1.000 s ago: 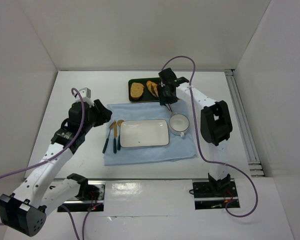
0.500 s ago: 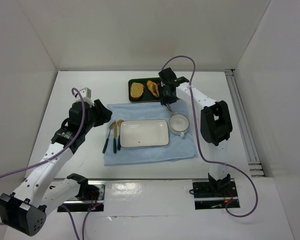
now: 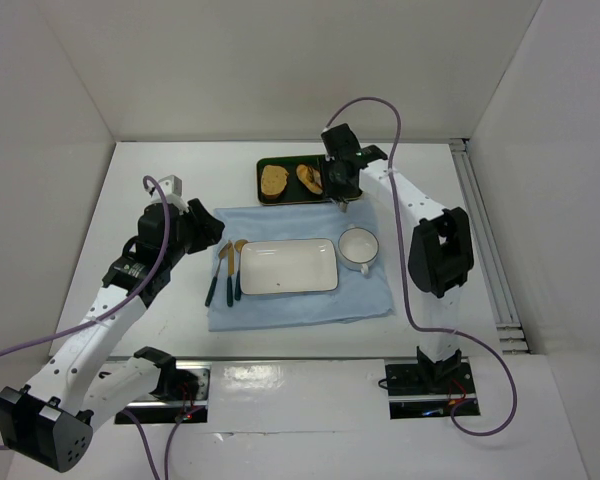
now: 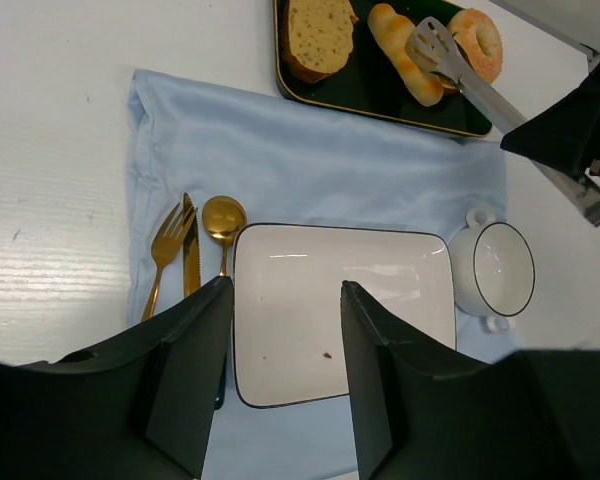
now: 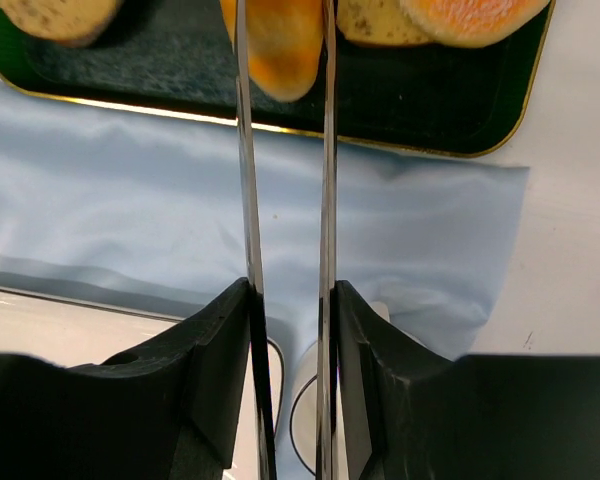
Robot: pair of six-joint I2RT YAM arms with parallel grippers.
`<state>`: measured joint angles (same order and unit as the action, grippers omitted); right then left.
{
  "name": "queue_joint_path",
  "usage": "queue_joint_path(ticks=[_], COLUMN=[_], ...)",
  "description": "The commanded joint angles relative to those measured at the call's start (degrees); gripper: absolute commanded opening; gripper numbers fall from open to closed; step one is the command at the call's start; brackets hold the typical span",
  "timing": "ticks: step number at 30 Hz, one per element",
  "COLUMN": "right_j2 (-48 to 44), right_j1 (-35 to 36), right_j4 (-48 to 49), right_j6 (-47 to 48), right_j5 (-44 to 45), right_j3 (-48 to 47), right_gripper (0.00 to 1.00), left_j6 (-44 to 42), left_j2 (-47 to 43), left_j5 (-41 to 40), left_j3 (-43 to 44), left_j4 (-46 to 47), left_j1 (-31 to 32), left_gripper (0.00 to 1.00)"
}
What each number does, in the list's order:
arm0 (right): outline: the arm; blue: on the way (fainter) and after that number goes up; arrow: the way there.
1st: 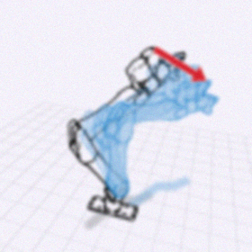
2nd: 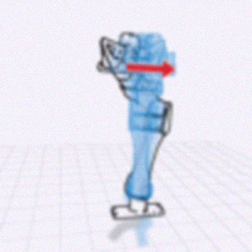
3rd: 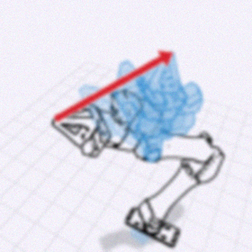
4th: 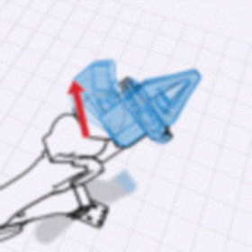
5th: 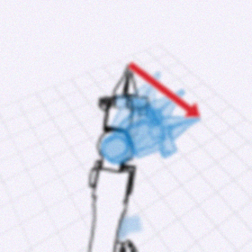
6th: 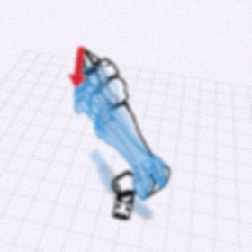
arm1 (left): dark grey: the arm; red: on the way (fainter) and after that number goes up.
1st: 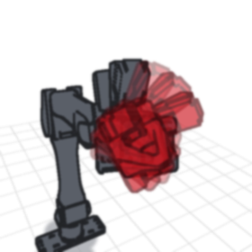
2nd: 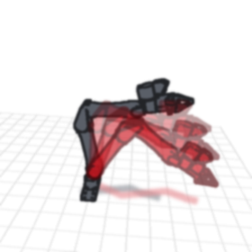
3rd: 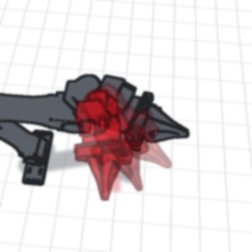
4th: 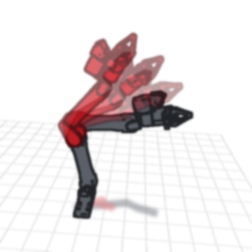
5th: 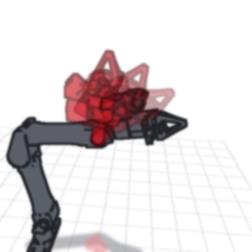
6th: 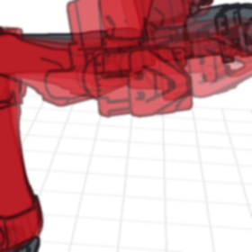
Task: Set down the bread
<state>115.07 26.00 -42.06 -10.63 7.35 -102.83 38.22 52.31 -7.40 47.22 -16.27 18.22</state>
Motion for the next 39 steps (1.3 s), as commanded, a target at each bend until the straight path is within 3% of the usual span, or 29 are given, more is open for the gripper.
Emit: queue_joint_path(ticks=[1, 13, 20, 33, 39], right_j2=[-5.02, -7.4, -8.54, -29.8, -35.52], right_j1=[0.98, 0.98, 1.6, 10.29, 18.37], right_j4=[0.23, 1.9, -1.17, -10.66, -15.24], right_j6=[-0.35, -0.88, -0.88, -6.68, -10.36], right_j5=[1.08, 0.56, 0.56, 1.61, 4.24], right_j3=[-3.61, 0.25, -2.46, 10.09, 16.06], right_gripper=[0.0, 0.0, 0.0, 0.0, 0.0], left_j6=[1.77, 1.77, 1.77, 0.72, 0.19], left_j2=[-0.72, -1.86, -1.87, -1.87, -1.25], left_j5=[-0.16, -0.07, -0.07, -1.21, -1.21], left_j3=[-0.2, -0.2, -0.2, 0.85, 2.08], left_j4=[1.68, 0.63, 0.63, 0.63, 0.63], left_j1=[0.24, 0.24, 0.24, 0.24, 0.24], left_gripper=[0.6, 0.6, 0.6, 0.6, 0.6])
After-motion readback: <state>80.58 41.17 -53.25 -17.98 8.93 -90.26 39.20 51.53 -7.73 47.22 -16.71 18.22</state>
